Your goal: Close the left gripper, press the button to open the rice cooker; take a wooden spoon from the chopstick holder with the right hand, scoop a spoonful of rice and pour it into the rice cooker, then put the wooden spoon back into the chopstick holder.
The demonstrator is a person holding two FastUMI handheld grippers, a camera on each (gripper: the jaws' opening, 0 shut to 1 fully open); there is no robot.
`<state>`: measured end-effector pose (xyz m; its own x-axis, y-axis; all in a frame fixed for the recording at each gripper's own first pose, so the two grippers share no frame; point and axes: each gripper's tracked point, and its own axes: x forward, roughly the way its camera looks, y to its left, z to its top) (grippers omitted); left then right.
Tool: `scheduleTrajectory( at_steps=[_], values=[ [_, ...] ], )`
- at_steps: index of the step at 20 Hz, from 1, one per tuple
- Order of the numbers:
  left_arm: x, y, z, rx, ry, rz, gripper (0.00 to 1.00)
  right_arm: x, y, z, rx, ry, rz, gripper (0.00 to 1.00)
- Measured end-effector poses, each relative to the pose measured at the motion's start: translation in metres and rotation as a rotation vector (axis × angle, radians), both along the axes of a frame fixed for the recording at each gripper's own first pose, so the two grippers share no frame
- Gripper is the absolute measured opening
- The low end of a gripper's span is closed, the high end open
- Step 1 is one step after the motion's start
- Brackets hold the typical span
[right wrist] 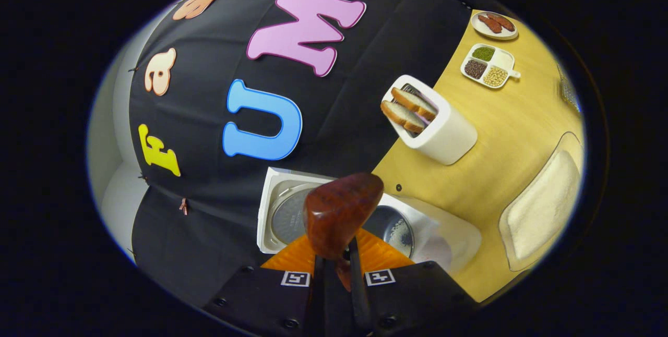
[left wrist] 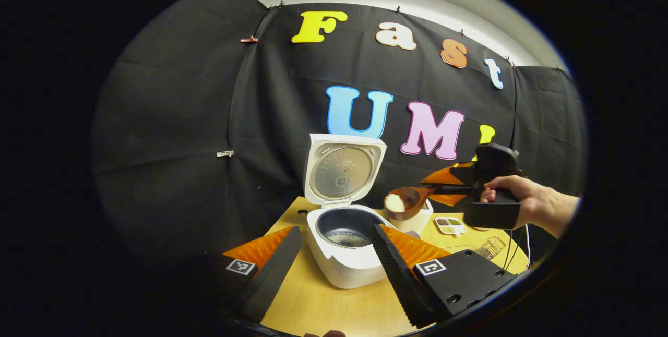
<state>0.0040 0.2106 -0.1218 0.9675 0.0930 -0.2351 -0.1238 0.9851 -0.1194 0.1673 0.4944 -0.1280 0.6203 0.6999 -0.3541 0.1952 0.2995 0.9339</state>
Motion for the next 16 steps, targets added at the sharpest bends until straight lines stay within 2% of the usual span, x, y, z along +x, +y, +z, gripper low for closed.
scheduleTrajectory(
  at_steps=[3, 7, 16],
  values=[
    [0.001, 0.009, -0.005, -0.008, 0.012, 0.014, 0.96, 0.004, 0.04, -0.013, -0.081, -0.068, 0.041, 0.24],
    [0.0, 0.023, -0.01, -0.017, 0.029, 0.042, 0.96, 0.0, 0.075, -0.03, -0.247, -0.21, 0.135, 0.23],
    [-0.007, 0.032, -0.028, -0.059, 0.062, 0.08, 0.96, 0.015, 0.089, -0.046, -0.485, -0.458, 0.231, 0.23]
  ],
)
